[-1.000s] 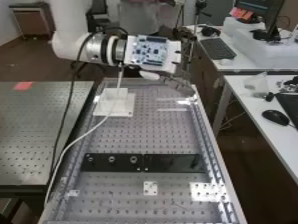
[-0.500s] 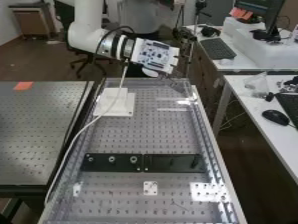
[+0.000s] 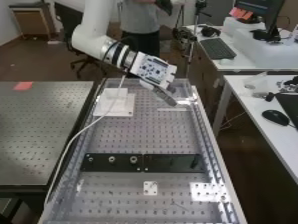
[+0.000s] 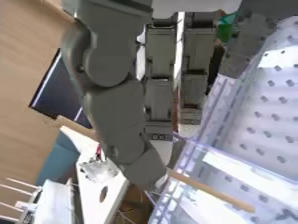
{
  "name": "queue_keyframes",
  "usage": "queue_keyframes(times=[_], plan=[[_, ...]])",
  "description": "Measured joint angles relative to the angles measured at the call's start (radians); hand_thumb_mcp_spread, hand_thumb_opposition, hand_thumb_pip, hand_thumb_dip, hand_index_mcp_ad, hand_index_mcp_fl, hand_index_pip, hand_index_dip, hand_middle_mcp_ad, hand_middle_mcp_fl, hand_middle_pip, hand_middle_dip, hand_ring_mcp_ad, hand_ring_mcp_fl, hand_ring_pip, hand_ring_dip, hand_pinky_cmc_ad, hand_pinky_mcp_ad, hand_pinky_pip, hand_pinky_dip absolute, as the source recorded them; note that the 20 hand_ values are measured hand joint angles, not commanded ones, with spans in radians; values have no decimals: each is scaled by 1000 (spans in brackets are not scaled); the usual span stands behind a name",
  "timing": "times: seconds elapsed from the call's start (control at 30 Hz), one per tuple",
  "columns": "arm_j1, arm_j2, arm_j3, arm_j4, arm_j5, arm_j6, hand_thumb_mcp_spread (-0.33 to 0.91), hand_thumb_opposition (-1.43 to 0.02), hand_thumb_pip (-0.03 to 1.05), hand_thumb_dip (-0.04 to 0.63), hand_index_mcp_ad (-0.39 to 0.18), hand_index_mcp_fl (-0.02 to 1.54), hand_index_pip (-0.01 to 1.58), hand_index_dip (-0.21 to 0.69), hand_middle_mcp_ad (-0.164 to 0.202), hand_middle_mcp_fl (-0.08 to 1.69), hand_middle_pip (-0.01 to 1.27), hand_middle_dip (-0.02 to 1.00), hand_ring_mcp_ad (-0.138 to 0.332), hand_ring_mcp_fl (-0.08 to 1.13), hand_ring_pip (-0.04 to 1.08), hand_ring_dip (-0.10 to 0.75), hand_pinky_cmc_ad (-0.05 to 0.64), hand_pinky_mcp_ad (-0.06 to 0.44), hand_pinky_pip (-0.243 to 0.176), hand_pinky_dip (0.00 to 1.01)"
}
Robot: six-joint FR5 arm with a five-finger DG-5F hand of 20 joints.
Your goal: Grab the chopstick and place it in the clear container
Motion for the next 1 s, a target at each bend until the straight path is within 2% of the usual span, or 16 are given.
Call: queue_keyframes(times=[0.2,0.47,0.83,1.0], plan=[[-2,-26,6,-22,-5,10,878,-1096,419,300,-136,1204,485,433,37,1230,312,702,68,829,99,545,363,297,51,155],[-5,-66,59,-83,-11,9,878,-1096,419,300,-136,1204,485,433,37,1230,312,702,65,841,98,545,363,295,51,155],[-4,-81,89,-138,-12,-4,878,-1096,419,300,-136,1204,485,433,37,1237,321,703,70,848,99,545,363,295,51,155],[-7,-88,95,-143,-14,-14,874,-1096,419,300,-138,1204,485,433,42,1239,323,700,56,862,105,550,363,297,51,155]])
